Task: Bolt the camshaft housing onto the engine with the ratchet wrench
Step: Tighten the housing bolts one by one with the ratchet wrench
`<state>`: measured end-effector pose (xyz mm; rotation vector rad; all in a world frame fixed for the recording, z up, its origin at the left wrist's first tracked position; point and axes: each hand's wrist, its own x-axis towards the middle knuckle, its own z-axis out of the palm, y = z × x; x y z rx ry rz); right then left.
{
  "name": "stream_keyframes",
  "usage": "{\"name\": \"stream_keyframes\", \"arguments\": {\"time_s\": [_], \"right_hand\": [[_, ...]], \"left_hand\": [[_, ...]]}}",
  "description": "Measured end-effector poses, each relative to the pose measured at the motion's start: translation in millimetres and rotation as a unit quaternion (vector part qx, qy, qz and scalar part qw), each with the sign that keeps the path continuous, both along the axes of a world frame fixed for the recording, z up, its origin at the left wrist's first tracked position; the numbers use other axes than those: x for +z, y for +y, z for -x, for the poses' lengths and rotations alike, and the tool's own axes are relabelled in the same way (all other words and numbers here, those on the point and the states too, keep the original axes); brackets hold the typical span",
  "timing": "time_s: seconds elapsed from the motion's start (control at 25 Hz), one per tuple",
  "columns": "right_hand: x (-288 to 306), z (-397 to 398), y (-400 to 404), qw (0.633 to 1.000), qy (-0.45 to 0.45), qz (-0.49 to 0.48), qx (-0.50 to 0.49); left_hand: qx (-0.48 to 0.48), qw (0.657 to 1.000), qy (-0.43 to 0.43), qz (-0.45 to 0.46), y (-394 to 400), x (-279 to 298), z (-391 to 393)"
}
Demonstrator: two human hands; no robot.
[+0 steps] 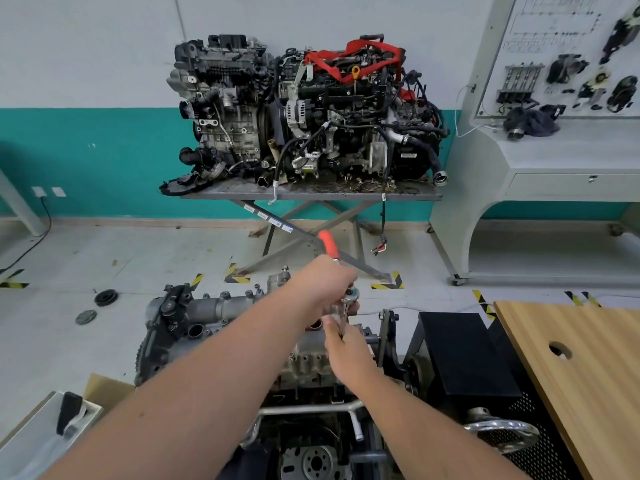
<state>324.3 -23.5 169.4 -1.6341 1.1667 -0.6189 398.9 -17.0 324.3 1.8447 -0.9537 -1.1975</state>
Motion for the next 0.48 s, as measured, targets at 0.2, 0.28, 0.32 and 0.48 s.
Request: {"name": "stream_keyframes", "arguments": {"time_s": [0.2, 0.28, 0.32, 0.48], "right_hand": [[-10, 11, -3, 0.953, 0.252, 0.168, 0.017], [2, 15, -9, 0.919, 0.346, 0.173, 0.080], [8, 19, -14, 0.914, 0.355, 0.159, 0.111], [32, 23, -29, 0.921, 0.313, 0.155, 0.173]], "left_hand": [[-0.222, 0.897, -0.381, -0.005, -14, 14, 6], [-0.265, 0.854, -0.448, -0.002, -16, 17, 12], [-0.278, 0.834, -0.477, -0.002, -16, 17, 16], [-0.323, 0.756, -0.568, 0.032, -19, 16, 29]]}}
